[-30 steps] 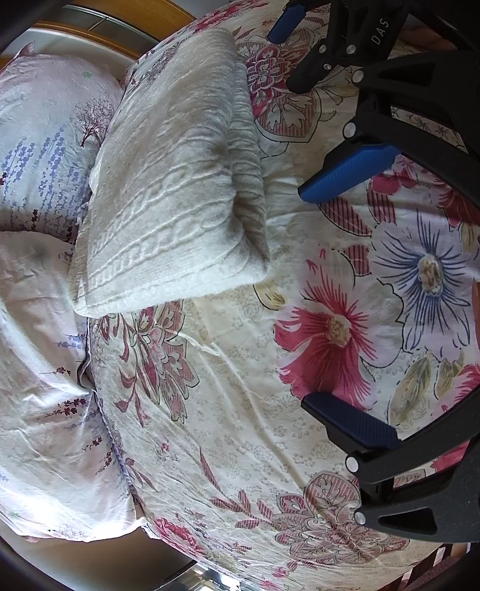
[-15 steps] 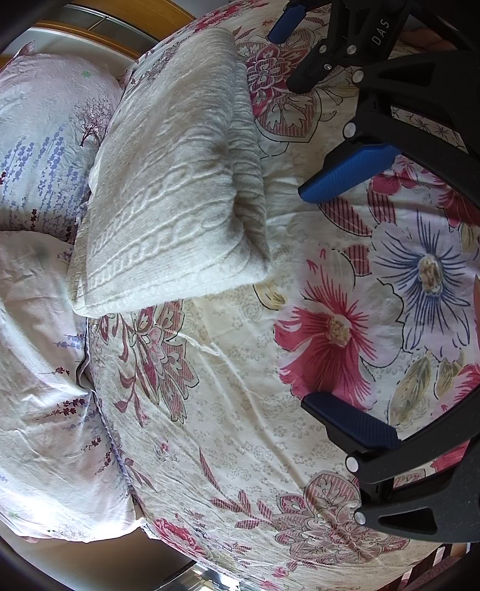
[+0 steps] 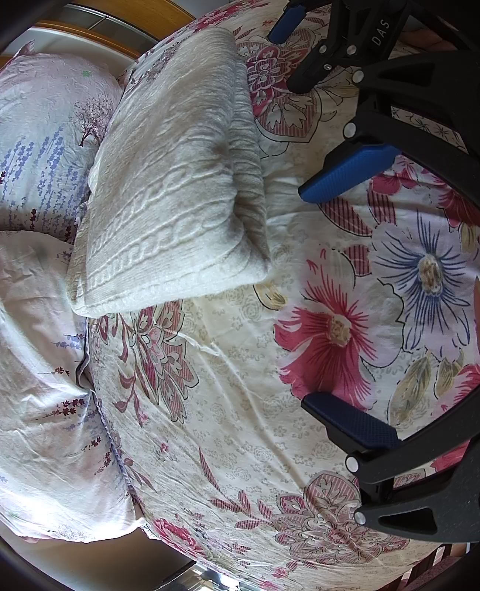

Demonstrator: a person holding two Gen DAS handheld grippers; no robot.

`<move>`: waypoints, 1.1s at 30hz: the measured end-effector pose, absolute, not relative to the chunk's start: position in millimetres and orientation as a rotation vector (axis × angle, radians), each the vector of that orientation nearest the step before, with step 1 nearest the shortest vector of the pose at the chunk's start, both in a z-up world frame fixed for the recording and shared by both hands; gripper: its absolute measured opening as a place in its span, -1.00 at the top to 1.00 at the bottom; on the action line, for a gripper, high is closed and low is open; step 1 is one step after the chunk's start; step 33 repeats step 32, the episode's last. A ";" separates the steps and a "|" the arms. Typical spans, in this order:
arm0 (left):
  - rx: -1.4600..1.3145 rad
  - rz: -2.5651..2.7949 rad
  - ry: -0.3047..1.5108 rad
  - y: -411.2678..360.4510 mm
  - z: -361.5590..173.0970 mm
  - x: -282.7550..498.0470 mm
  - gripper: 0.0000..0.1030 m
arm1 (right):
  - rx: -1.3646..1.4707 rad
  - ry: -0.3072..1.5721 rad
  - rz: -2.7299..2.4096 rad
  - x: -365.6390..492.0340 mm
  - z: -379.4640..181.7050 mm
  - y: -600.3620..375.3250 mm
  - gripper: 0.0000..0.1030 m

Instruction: Fold small clothes

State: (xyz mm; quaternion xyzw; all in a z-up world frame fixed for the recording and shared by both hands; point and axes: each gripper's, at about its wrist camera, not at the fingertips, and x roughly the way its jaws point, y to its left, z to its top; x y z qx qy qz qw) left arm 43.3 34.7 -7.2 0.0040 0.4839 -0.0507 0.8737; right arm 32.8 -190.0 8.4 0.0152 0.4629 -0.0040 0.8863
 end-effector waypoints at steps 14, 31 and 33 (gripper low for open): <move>0.008 -0.106 1.012 34.7 -6.8 44.4 -0.97 | 0.032 0.962 -0.010 32.8 8.3 -189.7 -0.97; 0.011 -0.109 1.025 34.4 -8.1 45.4 -0.97 | 0.032 0.962 -0.010 32.9 7.9 -189.7 -0.97; 0.011 -0.109 1.025 34.4 -8.1 45.4 -0.97 | 0.032 0.962 -0.010 32.7 7.9 -189.7 -0.97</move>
